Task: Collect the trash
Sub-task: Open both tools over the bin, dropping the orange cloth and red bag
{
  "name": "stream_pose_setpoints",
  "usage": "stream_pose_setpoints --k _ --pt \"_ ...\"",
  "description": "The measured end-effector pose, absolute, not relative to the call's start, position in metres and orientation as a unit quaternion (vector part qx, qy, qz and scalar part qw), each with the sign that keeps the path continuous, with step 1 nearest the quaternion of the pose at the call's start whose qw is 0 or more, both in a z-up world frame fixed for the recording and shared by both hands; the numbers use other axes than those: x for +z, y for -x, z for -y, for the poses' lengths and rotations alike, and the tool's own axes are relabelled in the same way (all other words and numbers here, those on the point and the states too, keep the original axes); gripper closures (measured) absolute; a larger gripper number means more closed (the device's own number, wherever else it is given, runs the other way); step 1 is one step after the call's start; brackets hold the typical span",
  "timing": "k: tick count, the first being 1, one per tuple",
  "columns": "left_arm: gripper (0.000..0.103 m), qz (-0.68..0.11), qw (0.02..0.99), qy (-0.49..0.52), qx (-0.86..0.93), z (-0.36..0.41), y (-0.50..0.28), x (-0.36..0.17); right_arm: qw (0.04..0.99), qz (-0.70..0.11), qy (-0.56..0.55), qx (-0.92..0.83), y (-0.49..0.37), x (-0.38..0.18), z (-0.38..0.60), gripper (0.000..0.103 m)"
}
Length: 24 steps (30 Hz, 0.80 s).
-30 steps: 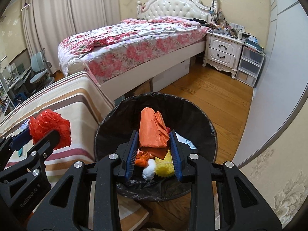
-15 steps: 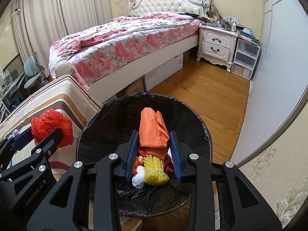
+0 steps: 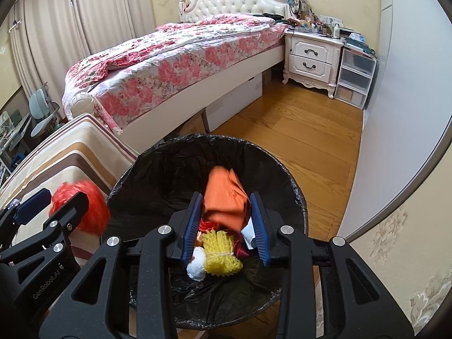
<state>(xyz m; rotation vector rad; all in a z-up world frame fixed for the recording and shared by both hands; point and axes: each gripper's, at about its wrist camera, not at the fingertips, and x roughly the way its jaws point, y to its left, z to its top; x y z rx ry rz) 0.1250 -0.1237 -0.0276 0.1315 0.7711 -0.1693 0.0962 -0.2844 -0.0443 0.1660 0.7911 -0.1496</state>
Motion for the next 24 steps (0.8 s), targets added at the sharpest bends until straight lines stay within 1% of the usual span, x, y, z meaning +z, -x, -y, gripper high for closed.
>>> stream_pose_setpoints --k 1,2,5,8,10,12,14,16,18,20,21,24 --pt "0.033 -0.374 0.922 -0.064 -0.082 0.124 -0.125 -0.027 0.917 -0.384 -0.08 -0.074 -0.096 -0.045 0.285 0.061" --pt "0.032 -0.373 0.922 -0.065 -0.081 0.124 -0.124 -0.027 0.917 -0.383 -0.08 -0.075 -0.095 -0.044 0.285 0.058" --pt "0.03 -0.371 0.923 -0.067 -0.079 0.124 -0.124 -0.026 0.918 -0.381 -0.081 -0.078 -0.096 -0.043 0.286 0.057" --pt "0.029 -0.371 0.923 -0.066 -0.077 0.123 -0.124 -0.025 0.918 -0.378 -0.081 -0.085 -0.095 -0.042 0.288 0.054" --pt "0.028 -0.37 0.924 -0.065 -0.075 0.122 -0.123 -0.025 0.919 -0.374 -0.081 -0.092 -0.094 -0.042 0.29 0.046" --pt "0.028 -0.37 0.924 -0.064 -0.072 0.121 -0.123 -0.025 0.919 -0.373 -0.081 -0.097 -0.093 -0.041 0.292 0.045" --pt "0.028 -0.37 0.924 -0.063 -0.071 0.121 -0.122 -0.025 0.919 -0.372 -0.082 -0.101 -0.091 -0.041 0.293 0.042" --pt "0.027 -0.369 0.924 -0.064 -0.071 0.121 -0.121 -0.024 0.92 -0.369 -0.08 -0.107 -0.09 -0.041 0.294 0.035" --pt "0.027 -0.368 0.925 -0.067 -0.071 0.121 -0.119 -0.024 0.92 -0.369 -0.079 -0.109 -0.088 -0.041 0.295 0.035" --pt "0.027 -0.367 0.925 -0.07 -0.067 0.12 -0.118 -0.024 0.92 -0.369 -0.079 -0.11 -0.087 -0.04 0.295 0.032" --pt "0.026 -0.366 0.926 -0.072 -0.065 0.119 -0.117 -0.023 0.92 -0.368 -0.078 -0.112 -0.086 -0.04 0.295 0.028" --pt "0.026 -0.364 0.927 -0.073 -0.06 0.115 -0.113 -0.022 0.92 -0.368 -0.077 -0.113 -0.084 -0.04 0.294 0.026"
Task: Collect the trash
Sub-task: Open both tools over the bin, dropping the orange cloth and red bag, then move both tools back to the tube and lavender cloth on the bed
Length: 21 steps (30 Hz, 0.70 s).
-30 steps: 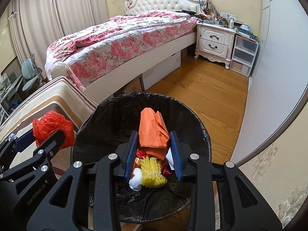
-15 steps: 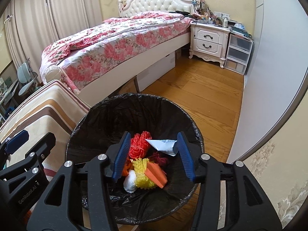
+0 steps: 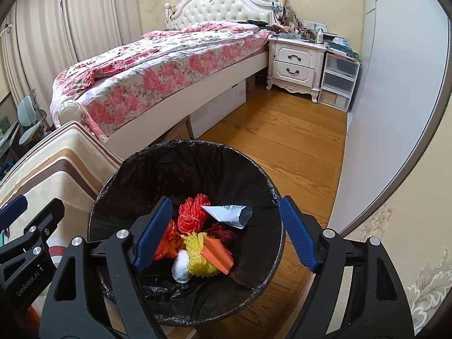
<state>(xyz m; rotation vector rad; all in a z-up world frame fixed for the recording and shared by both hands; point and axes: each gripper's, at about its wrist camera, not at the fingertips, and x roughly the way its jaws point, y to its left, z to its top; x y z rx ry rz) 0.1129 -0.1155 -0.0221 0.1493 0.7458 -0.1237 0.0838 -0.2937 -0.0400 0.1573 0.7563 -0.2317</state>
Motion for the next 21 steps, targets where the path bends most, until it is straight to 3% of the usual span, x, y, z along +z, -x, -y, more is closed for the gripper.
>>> stream_pose_setpoints --k 21 --pt "0.026 -0.362 0.931 -0.049 -0.019 0.062 -0.087 -0.01 0.925 -0.366 -0.059 -0.079 -0.071 -0.03 0.245 0.021"
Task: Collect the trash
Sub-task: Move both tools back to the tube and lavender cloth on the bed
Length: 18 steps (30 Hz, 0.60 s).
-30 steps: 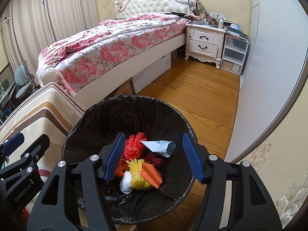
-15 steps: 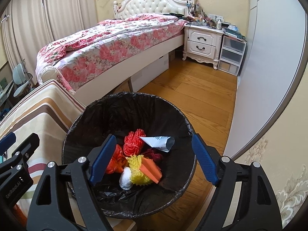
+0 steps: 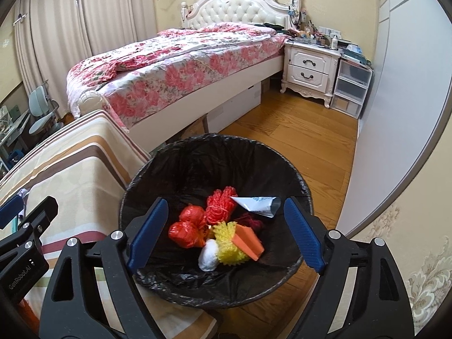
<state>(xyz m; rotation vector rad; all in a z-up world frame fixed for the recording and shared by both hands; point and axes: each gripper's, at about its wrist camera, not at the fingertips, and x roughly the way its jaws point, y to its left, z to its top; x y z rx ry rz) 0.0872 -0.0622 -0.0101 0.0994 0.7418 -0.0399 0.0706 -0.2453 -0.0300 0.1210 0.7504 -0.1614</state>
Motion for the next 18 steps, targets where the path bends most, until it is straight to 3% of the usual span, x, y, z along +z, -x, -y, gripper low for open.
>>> stream_pose_setpoints --k 18 --pt "0.026 -0.373 0.926 -0.014 0.059 -0.027 -0.062 -0.012 0.93 -0.367 -0.029 -0.011 -0.063 -0.021 0.172 0.021"
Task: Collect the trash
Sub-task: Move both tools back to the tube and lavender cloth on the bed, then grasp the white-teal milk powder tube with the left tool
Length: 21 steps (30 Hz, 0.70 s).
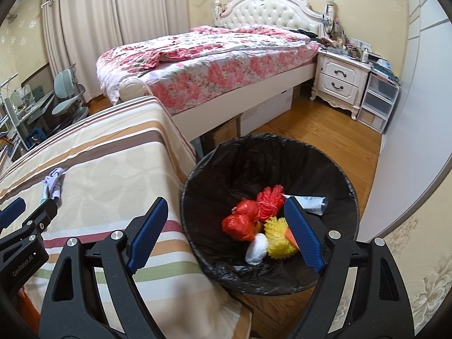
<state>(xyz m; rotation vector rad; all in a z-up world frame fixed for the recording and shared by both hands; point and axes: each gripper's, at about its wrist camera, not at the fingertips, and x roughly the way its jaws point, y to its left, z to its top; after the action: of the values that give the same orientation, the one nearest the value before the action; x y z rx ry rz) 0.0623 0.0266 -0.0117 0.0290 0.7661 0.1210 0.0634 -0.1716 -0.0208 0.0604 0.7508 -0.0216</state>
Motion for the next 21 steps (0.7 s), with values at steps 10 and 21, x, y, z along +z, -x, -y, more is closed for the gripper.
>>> stream_pose_setpoints --k 10,21 --pt "0.026 -0.405 0.909 0.024 0.098 -0.079 -0.06 -0.026 0.926 -0.376 -0.017 0.021 -0.064 -0.026 0.14 0.021" --pt "0.026 -0.426 0.899 0.029 0.1 -0.095 -0.082 -0.03 0.925 -0.377 -0.001 0.049 -0.074 -0.025 0.109 0.021"
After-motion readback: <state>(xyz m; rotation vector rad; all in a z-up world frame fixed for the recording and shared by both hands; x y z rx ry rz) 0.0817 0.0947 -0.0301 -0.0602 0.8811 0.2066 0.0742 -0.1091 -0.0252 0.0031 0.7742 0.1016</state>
